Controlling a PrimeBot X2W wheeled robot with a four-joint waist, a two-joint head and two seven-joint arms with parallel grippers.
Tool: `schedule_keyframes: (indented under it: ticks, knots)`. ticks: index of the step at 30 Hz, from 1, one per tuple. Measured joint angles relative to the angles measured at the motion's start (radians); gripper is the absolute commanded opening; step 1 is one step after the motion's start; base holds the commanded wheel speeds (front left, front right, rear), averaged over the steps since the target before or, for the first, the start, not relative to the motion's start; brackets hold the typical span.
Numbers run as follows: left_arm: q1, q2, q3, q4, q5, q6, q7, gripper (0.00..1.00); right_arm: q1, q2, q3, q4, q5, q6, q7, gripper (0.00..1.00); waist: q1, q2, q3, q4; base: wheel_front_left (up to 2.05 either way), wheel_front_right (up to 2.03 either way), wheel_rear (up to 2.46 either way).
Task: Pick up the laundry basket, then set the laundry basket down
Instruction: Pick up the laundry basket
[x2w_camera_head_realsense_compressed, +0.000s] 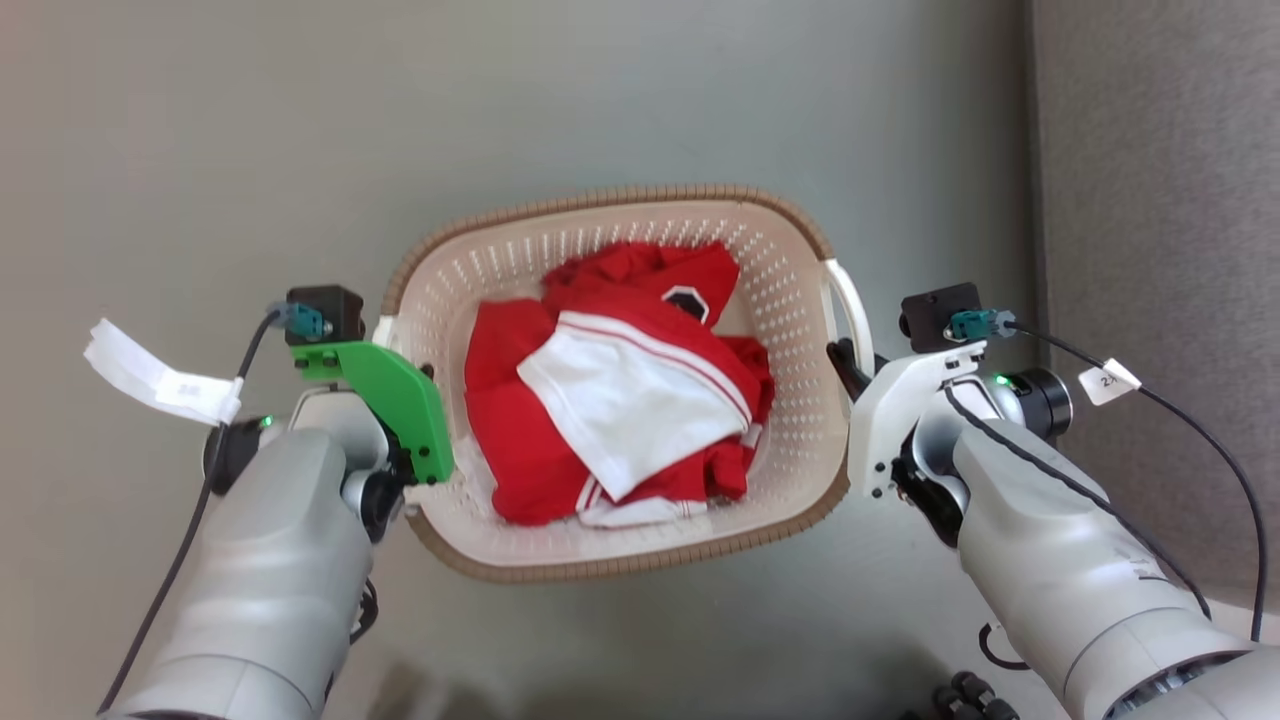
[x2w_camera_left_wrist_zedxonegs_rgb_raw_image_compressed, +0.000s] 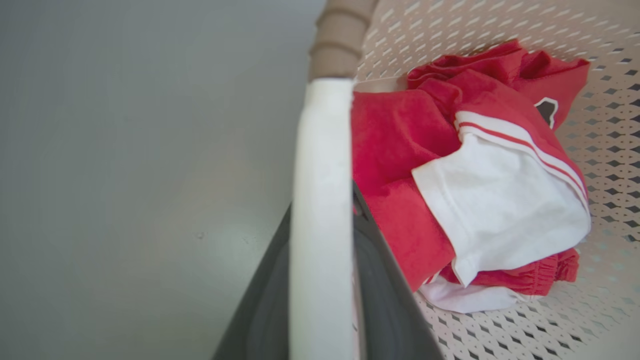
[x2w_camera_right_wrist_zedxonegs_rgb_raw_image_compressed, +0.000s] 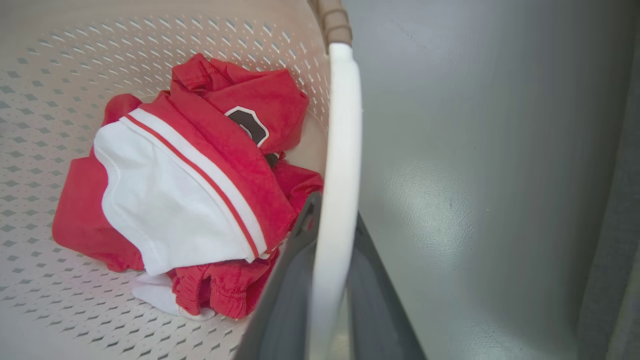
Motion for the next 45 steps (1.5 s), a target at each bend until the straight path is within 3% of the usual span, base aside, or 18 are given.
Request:
schedule_keyframes:
  ticks: [18, 45]
  knots:
    - [0.126, 0.011, -0.080, -0.043, -0.154, 0.006, 0.167, 0.00, 0.085, -0.006, 0.099, -0.001, 0.124, 0.000, 0.145, 0.00, 0.0000, 0.0000, -0.215, -0.008, 0.00, 0.00, 0.00]
    - [0.231, 0.026, -0.123, -0.032, -0.261, 0.012, 0.290, 0.00, 0.182, -0.017, 0.222, -0.039, 0.258, -0.002, 0.310, 0.00, -0.0001, 0.0000, -0.519, -0.024, 0.00, 0.00, 0.00]
